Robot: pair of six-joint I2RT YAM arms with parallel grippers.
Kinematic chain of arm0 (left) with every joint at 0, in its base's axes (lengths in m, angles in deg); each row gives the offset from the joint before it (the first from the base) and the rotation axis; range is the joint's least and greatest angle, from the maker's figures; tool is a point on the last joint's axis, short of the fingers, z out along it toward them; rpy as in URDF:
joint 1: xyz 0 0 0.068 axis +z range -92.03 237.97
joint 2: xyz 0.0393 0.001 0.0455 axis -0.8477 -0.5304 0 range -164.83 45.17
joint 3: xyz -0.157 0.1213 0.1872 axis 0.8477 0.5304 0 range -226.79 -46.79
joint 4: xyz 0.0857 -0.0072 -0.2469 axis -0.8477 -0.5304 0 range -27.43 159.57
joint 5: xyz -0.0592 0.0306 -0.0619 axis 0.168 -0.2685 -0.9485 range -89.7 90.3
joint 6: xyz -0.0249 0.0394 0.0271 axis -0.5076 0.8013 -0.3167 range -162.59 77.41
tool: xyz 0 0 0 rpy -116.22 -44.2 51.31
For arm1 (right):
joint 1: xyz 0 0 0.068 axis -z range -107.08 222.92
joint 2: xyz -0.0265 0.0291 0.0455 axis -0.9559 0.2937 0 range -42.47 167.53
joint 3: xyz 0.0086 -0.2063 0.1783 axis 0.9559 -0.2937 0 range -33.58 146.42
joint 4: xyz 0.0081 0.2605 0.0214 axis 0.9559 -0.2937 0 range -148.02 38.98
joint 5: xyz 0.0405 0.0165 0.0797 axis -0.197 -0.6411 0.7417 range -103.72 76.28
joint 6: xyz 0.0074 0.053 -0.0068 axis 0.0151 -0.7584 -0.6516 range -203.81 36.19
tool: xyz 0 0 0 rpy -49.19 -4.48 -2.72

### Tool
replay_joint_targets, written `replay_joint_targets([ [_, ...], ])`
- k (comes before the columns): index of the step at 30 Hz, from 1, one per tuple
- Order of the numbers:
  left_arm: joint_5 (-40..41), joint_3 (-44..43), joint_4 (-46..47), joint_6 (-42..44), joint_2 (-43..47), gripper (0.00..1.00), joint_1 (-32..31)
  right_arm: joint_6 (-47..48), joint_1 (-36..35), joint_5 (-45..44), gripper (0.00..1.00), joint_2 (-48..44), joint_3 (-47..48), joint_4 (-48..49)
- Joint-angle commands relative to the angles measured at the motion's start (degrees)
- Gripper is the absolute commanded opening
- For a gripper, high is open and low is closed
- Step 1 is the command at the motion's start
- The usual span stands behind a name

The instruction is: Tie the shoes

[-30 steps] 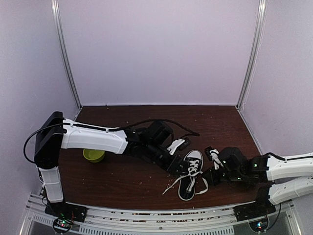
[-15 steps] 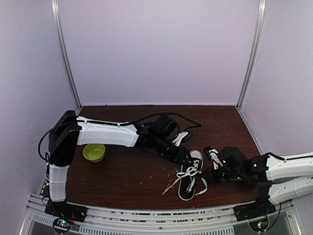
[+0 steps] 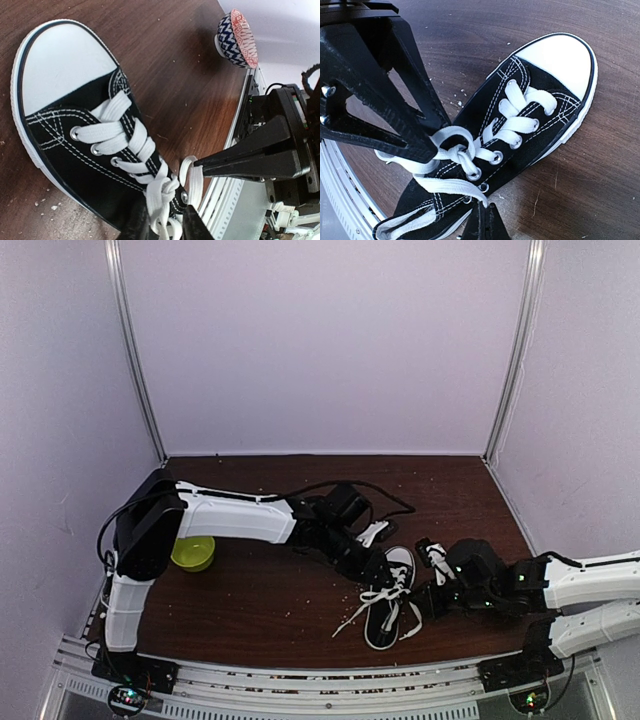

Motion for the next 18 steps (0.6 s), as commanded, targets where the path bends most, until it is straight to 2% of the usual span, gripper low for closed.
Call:
replay_joint_targets([
  [1,-0.6,-2.3,-0.1,0.1,-1.2,0.22,-0.2,0.1,0.3,0.0,0.0,0.3,0.8,0.9],
  [8,0.5,-2.1,-0.8,0.0,-1.4,0.16,-0.2,0.1,0.3,0.1,0.0,0.1,1.3,0.7],
  [18,1.1,-2.3,-1.6,-0.1,-2.2,0.19,-0.2,0.6,0.3,0.3,0.0,0.6,2.1,0.7],
])
